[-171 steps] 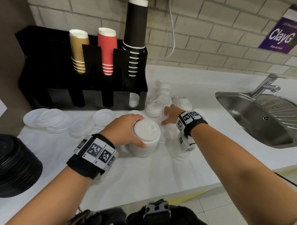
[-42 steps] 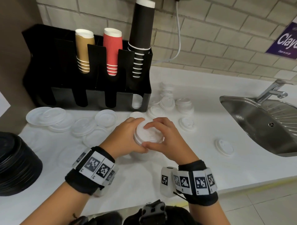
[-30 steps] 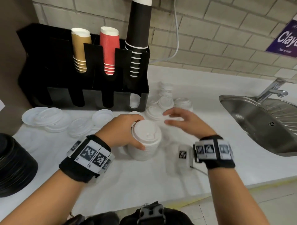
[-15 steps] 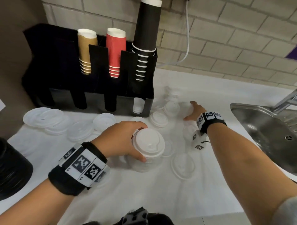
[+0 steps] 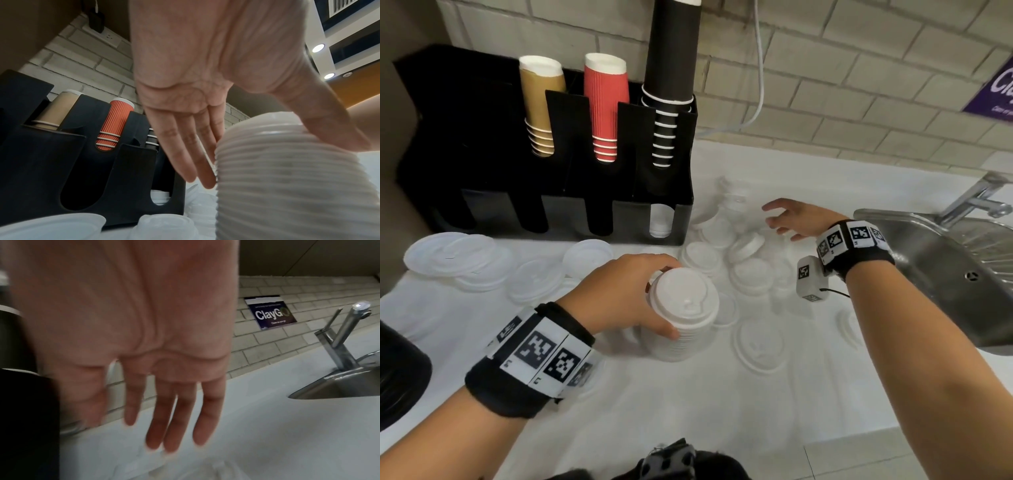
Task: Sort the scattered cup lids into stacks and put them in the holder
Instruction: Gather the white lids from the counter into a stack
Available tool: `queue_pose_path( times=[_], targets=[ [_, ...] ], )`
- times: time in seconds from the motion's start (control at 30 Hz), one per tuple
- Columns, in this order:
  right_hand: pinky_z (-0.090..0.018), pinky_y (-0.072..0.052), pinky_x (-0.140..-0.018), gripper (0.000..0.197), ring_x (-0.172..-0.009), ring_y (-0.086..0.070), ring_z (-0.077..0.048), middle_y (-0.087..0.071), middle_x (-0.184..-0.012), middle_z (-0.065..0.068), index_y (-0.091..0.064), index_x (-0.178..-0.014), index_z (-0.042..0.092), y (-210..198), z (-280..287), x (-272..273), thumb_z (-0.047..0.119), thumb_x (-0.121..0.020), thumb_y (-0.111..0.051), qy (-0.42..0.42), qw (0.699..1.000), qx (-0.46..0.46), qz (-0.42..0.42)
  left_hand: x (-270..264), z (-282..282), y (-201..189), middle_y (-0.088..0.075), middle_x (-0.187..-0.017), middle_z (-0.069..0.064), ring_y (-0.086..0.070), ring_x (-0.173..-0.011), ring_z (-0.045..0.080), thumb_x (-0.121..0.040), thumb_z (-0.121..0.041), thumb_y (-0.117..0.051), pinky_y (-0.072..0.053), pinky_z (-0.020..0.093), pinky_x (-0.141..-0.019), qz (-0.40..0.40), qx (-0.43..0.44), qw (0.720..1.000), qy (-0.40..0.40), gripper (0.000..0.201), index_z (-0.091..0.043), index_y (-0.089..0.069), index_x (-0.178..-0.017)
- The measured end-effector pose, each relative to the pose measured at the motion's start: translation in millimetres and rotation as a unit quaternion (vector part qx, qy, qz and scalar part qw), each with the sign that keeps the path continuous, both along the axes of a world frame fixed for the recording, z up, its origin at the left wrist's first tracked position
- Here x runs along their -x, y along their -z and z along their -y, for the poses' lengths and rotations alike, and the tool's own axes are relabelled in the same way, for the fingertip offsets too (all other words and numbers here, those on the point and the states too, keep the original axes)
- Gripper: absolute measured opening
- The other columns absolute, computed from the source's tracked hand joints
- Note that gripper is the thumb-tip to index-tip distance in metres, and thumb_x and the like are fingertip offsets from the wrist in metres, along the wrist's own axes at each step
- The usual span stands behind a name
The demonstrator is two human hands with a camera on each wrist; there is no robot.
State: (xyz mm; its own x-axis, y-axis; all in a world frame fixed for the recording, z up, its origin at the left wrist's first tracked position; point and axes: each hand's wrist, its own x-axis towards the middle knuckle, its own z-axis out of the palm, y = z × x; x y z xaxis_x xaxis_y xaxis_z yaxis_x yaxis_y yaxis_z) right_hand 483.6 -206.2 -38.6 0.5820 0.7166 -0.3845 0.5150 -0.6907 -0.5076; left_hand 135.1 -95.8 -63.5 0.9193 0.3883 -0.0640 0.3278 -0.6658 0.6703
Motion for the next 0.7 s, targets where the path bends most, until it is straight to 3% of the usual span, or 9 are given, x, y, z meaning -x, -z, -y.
queue_pose_path(
  times=[0.07, 0.13, 0.2, 0.3, 0.4, 0.47, 0.57, 0.7],
  targets=[
    [-0.036, -0.05, -0.089, 0.033, -0.112, -0.059, -0.025, -0.061, -0.118, -0.008, -0.054, -0.128, 0.022, 8, -3, -10, 0.014, -0.097, -0.047, 0.057, 0.995, -0.003, 0.081, 0, 0, 0, -0.062, -0.102, -0.031, -0.057, -0.093, -0.007, -0.044, -0.051, -0.091, -0.051, 0.03, -0.085, 0.001, -0.002, 1.0, 0.001, 0.074, -0.045, -0.058, -0.11],
    [-0.038, -0.044, -0.1, 0.042, -0.123, -0.053, -0.03, -0.056, -0.13, -0.012, -0.05, -0.137, 0.017, 20, -4, -16, 0.009, -0.095, -0.047, 0.05, 0.986, 0.066, 0.143, 0, 0, 0, -0.062, -0.101, -0.031, -0.057, -0.092, -0.009, -0.044, -0.051, -0.091, -0.051, 0.028, -0.084, 0.001, -0.004, 1.0, 0.001, 0.073, -0.044, -0.058, -0.11],
    [-0.037, -0.038, -0.105, 0.056, -0.131, -0.046, -0.031, -0.045, -0.144, -0.011, -0.039, -0.145, 0.023, 34, -6, -15, 0.016, -0.093, -0.058, 0.011, 0.978, 0.127, 0.162, 0, -1, 1, -0.062, -0.1, -0.032, -0.056, -0.09, -0.011, -0.044, -0.05, -0.091, -0.051, 0.026, -0.083, 0.002, -0.003, 1.0, 0.0, 0.072, -0.044, -0.058, -0.109],
    [-0.039, -0.038, -0.102, 0.074, -0.132, -0.042, -0.033, -0.035, -0.149, -0.011, -0.028, -0.149, 0.036, 49, -8, -8, 0.034, -0.086, -0.067, -0.014, 0.975, 0.151, 0.163, 0, -2, 2, -0.062, -0.101, -0.03, -0.056, -0.09, -0.011, -0.045, -0.05, -0.091, -0.051, 0.027, -0.083, 0.0, -0.004, 1.0, 0.001, 0.073, -0.043, -0.058, -0.11],
    [-0.033, -0.04, -0.085, 0.067, -0.122, -0.05, -0.036, -0.037, -0.144, -0.014, -0.03, -0.146, 0.035, 61, -9, -8, 0.036, -0.089, -0.064, -0.011, 0.972, 0.14, 0.189, 0, -2, 2, -0.062, -0.102, -0.03, -0.056, -0.09, -0.009, -0.046, -0.05, -0.091, -0.051, 0.028, -0.084, -0.002, -0.005, 1.0, 0.001, 0.074, -0.044, -0.058, -0.111],
    [-0.032, -0.038, -0.081, 0.059, -0.117, -0.053, -0.037, -0.038, -0.142, -0.015, -0.032, -0.144, 0.031, 65, -9, -8, 0.034, -0.092, -0.06, -0.004, 0.969, 0.139, 0.202, 1, -2, 3, -0.062, -0.103, -0.029, -0.056, -0.092, -0.007, -0.046, -0.05, -0.091, -0.051, 0.03, -0.086, -0.001, -0.001, 1.0, 0.0, 0.075, -0.044, -0.057, -0.113],
    [-0.04, -0.038, -0.092, 0.055, -0.122, -0.046, -0.041, -0.034, -0.141, -0.018, -0.031, -0.143, 0.028, 55, -8, 0, 0.035, -0.094, -0.056, 0.032, 0.964, 0.142, 0.223, 1, -1, 5, -0.06, -0.106, -0.029, -0.055, -0.095, -0.006, -0.047, -0.046, -0.092, -0.05, 0.031, -0.088, 0.007, 0.01, 1.0, -0.001, 0.075, -0.045, -0.056, -0.113],
    [-0.048, -0.034, -0.104, 0.055, -0.126, -0.039, -0.042, -0.036, -0.137, -0.023, -0.029, -0.144, 0.03, 19, 2, 20, 0.036, -0.095, -0.053, 0.067, 0.983, 0.023, 0.171, 3, 0, 9, -0.05, -0.112, -0.031, -0.053, -0.102, -0.001, -0.049, -0.04, -0.094, -0.047, 0.031, -0.095, 0.025, 0.025, 0.999, -0.007, 0.08, -0.05, -0.048, -0.114]
  ],
)
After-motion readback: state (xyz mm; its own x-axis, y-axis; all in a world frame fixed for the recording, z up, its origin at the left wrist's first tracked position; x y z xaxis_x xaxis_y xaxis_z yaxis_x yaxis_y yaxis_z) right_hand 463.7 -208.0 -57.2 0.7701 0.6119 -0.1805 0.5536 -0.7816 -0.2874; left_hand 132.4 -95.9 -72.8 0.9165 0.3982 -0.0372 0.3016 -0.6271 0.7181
